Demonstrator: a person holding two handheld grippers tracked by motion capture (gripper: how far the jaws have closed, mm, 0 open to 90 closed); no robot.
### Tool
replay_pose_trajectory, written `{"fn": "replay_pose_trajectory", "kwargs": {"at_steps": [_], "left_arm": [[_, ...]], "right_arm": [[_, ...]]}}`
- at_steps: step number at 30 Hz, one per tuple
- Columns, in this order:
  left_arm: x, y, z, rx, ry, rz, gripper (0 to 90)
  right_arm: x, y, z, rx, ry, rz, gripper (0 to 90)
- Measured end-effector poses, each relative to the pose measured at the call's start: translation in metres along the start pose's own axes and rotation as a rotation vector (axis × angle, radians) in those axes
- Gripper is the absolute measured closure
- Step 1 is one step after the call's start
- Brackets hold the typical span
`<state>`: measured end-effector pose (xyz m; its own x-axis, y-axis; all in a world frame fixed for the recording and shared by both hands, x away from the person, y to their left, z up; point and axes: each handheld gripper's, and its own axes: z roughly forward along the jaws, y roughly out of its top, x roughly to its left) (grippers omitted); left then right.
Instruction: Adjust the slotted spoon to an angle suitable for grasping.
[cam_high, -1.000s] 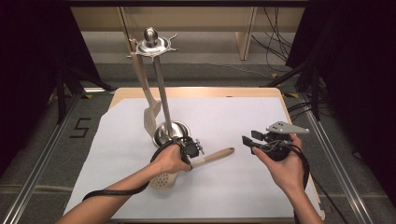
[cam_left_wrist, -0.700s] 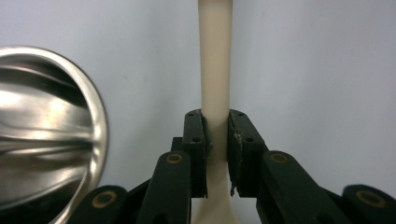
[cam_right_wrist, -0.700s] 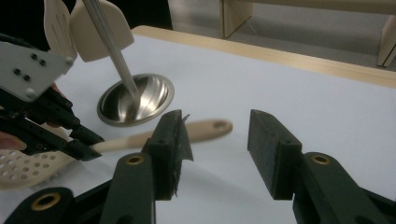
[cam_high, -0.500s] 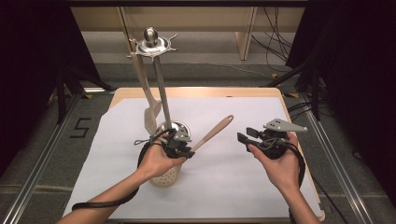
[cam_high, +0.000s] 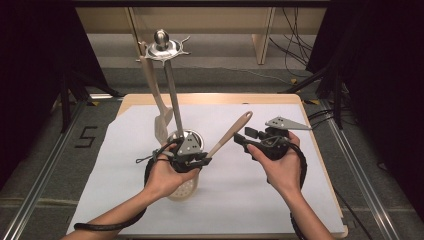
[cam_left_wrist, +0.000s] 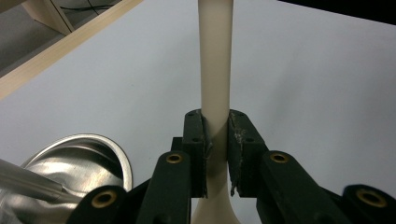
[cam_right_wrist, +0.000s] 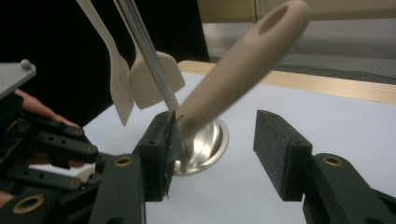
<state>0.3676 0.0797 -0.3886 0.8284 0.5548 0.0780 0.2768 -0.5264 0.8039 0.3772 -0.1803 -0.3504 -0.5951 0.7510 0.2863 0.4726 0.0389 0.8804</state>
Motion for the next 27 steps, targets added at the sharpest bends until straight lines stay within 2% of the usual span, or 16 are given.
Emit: {"fn": "replay_pose_trajectory", "kwargs": {"at_steps": [2, 6, 7, 8, 9, 10, 14, 15, 16, 19, 21, 22, 23, 25, 26, 27], "left_arm": [[-0.001, -0.001, -0.001, 0.000, -0.003, 0.001, 78.0], [-0.005, -0.002, -0.001, -0.001, 0.002, -0.008, 78.0], [-0.004, -0.002, -0.001, -0.008, -0.006, 0.006, 78.0], [-0.006, -0.002, -0.001, -0.011, 0.000, -0.012, 78.0], [-0.005, -0.002, -0.002, -0.011, 0.000, -0.004, 77.9], [-0.004, -0.002, -0.002, -0.012, 0.000, 0.000, 77.9], [-0.003, -0.002, -0.001, -0.010, 0.003, -0.003, 77.7], [-0.003, -0.002, 0.000, -0.010, -0.001, -0.004, 77.6], [-0.003, -0.002, 0.000, -0.014, -0.004, -0.006, 77.6], [-0.003, -0.001, 0.001, -0.024, -0.003, -0.011, 77.4], [-0.002, 0.002, 0.001, -0.037, -0.016, -0.004, 77.0], [-0.002, 0.003, -0.001, -0.047, -0.030, -0.020, 76.3], [-0.001, 0.005, -0.004, -0.057, -0.051, -0.011, 73.6], [-0.002, 0.007, -0.007, -0.094, -0.083, -0.034, 62.3], [0.000, 0.009, -0.012, -0.114, -0.091, -0.016, 58.7], [0.001, 0.010, -0.015, -0.109, -0.101, -0.006, 53.7]], "right_arm": [[-0.001, 0.002, 0.004, -0.027, 0.000, -0.028, 49.9], [0.004, 0.006, 0.007, -0.025, 0.016, 0.015, 52.4], [0.003, 0.007, 0.009, -0.032, 0.016, 0.004, 53.4], [0.005, 0.008, 0.009, -0.026, 0.011, 0.010, 54.6], [0.004, 0.009, 0.008, -0.024, 0.008, -0.001, 55.9], [0.005, 0.009, 0.009, -0.042, 0.024, 0.005, 57.2], [0.009, 0.015, 0.007, -0.050, 0.056, 0.017, 63.5], [0.011, 0.016, 0.006, -0.055, 0.070, 0.034, 65.6], [0.012, 0.018, 0.006, -0.070, 0.089, 0.022, 67.8], [0.021, 0.023, 0.002, -0.082, 0.166, 0.050, 74.0], [0.028, 0.026, 0.001, -0.095, 0.179, 0.004, 74.6], [0.033, 0.028, -0.001, -0.090, 0.181, -0.014, 74.7], [0.037, 0.030, -0.002, -0.093, 0.179, -0.043, 74.8], [0.041, 0.034, -0.004, -0.094, 0.178, -0.108, 74.9], [0.043, 0.035, -0.005, -0.088, 0.194, -0.109, 74.9], [0.043, 0.036, -0.006, -0.080, 0.203, -0.123, 74.9]]}}
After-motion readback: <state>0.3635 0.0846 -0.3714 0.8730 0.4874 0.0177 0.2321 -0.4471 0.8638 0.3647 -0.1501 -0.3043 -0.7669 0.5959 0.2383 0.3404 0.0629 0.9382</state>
